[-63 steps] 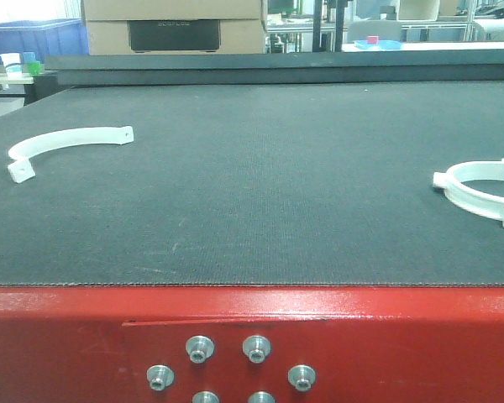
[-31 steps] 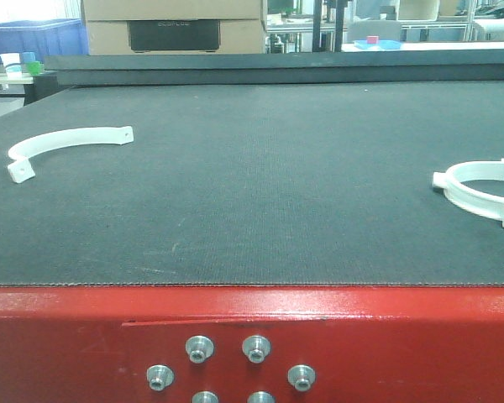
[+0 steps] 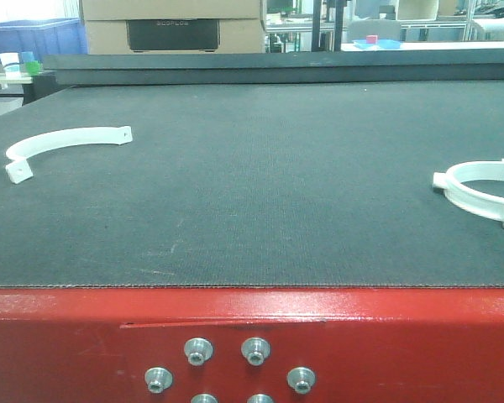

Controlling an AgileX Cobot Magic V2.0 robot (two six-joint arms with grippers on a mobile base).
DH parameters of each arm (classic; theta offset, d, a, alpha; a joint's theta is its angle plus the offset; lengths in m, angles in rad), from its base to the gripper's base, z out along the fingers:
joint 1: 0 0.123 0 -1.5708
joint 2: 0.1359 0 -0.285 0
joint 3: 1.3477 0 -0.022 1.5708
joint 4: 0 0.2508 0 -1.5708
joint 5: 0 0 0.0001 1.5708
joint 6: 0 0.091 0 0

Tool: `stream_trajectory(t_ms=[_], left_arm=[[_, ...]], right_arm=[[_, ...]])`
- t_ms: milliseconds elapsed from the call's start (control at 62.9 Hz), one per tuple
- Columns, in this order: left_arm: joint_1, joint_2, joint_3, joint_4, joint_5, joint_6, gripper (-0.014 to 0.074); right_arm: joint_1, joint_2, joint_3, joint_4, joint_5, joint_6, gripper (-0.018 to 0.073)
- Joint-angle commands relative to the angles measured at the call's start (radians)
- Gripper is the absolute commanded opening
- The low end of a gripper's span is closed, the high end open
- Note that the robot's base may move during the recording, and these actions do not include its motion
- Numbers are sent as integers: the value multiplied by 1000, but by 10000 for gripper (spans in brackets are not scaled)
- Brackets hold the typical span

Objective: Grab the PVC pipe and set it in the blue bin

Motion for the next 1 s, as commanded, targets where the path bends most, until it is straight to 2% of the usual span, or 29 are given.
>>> stream_trajectory(t_ms=[0, 239, 557, 620, 700, 764, 986], left_arm=[[1, 111, -85, 7, 65, -4, -111], [1, 500, -333, 16, 158, -4, -111], [1, 837, -588, 18, 158, -4, -111], [1, 890, -607, 24, 128, 1, -111], [1, 939, -607, 67, 35, 1, -111], [1, 970, -607, 71, -16, 1, -111], [1, 1060, -632, 113, -32, 1, -111]], right_arm=[[4, 23, -10, 1, 11, -1, -167], [4, 151, -47, 1, 81, -1, -167], [4, 446, -184, 1, 150, -1, -167], [4, 491, -196, 1, 150, -1, -167], [4, 528, -200, 1, 119, -1, -167], [4, 542, -200, 9, 103, -1, -167], [4, 562, -200, 83, 79, -1, -167]])
